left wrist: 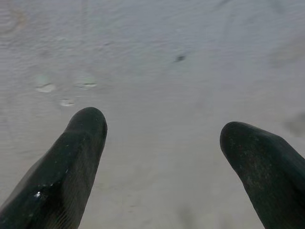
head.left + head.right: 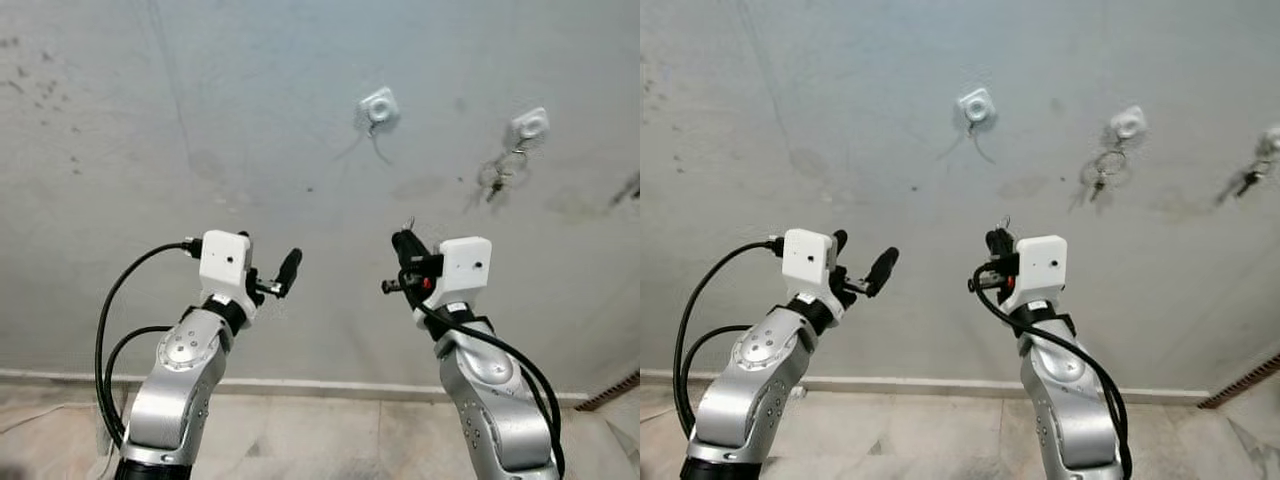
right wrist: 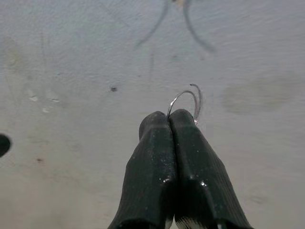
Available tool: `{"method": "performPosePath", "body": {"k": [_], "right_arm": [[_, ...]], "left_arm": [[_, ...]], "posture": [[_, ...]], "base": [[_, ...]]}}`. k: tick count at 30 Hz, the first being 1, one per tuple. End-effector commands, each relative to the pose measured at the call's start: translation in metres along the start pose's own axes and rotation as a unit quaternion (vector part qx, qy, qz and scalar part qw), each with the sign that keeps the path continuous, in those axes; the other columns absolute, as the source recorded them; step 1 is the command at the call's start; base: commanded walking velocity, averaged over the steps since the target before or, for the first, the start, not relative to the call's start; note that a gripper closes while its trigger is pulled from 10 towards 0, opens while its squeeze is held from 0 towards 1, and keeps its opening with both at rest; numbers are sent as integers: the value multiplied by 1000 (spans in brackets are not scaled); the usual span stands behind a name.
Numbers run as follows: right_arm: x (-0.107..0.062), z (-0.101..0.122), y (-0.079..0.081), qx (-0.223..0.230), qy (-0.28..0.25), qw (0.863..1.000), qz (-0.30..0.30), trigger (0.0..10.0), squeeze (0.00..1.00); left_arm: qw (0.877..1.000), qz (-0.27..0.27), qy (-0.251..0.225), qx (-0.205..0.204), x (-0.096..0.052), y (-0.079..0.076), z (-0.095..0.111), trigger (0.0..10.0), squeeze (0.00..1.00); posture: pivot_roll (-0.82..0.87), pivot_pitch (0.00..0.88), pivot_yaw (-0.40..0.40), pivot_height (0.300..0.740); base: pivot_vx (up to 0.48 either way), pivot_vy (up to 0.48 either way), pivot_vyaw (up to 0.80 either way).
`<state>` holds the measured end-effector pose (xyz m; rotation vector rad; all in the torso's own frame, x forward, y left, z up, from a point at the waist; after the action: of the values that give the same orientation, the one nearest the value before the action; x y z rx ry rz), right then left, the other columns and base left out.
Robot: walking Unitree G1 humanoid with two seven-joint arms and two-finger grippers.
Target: Hang keys on a hook
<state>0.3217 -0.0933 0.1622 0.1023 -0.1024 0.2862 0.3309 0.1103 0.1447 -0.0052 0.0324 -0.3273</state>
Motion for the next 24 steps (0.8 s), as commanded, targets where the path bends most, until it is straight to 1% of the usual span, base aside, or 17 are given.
{"method": "performPosePath", "body": {"k": [1,9,10,14,17,18,19,23,24], "right_arm": [[-1,6,-6,-8,-10,1000,-6,10000,0],[0,7,-5,-9,-10,1000,-2,10000,0],[-1,6,-4,-9,-10,1000,-1,10000,0],[-2,5,-1,-7,-9,1000,4,10000,0],[-2,5,0,-6,-10,1000,8,10000,0],[-2,7,1,-4,-13,1000,12,10000,0],[-3,7,1,-4,-14,1000,14,10000,0],[-3,7,1,-4,-14,1000,16,10000,0],[-3,7,2,-4,-13,1000,18,10000,0]], "left_arm": [[1000,-12,-1,1,2,-9,1,10000,0],[1000,-8,-2,2,2,-8,1,10000,0],[1000,4,7,8,2,-5,-2,10000,0],[1000,13,13,15,0,-1,-5,10000,0],[1000,14,11,23,0,-1,-5,10000,0],[999,7,1,46,-2,-3,-4,10000,0],[999,5,-2,53,-3,-4,-3,10000,0],[998,-1,-6,61,-6,-5,-4,10000,0],[998,-1,0,64,-10,-2,-8,10000,0]], "posture": [[171,0,-69,740],[171,0,-69,740],[174,0,-70,740],[175,0,-70,740],[176,0,-70,740],[176,0,-70,740],[176,0,-69,740],[177,0,-71,740],[177,0,-71,740]], "base": [[341,0,0],[333,0,0],[0,0,0],[0,0,0],[0,0,0],[0,0,0],[0,0,0],[0,0,0],[0,0,0]]}}
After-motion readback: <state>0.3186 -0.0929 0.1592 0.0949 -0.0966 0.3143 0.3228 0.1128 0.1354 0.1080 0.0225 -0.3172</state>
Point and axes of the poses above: a point about 5 cm out from each wrist's last joint towards the gripper, its own x axis pointing out of the wrist towards the gripper, its own z axis along the axis of the wrist's last joint, y = z × x, the point moved 5 cm from there along x, pointing out of the wrist towards the gripper, and after that the axes turned 1 degree about x, right-handed, at the moved point
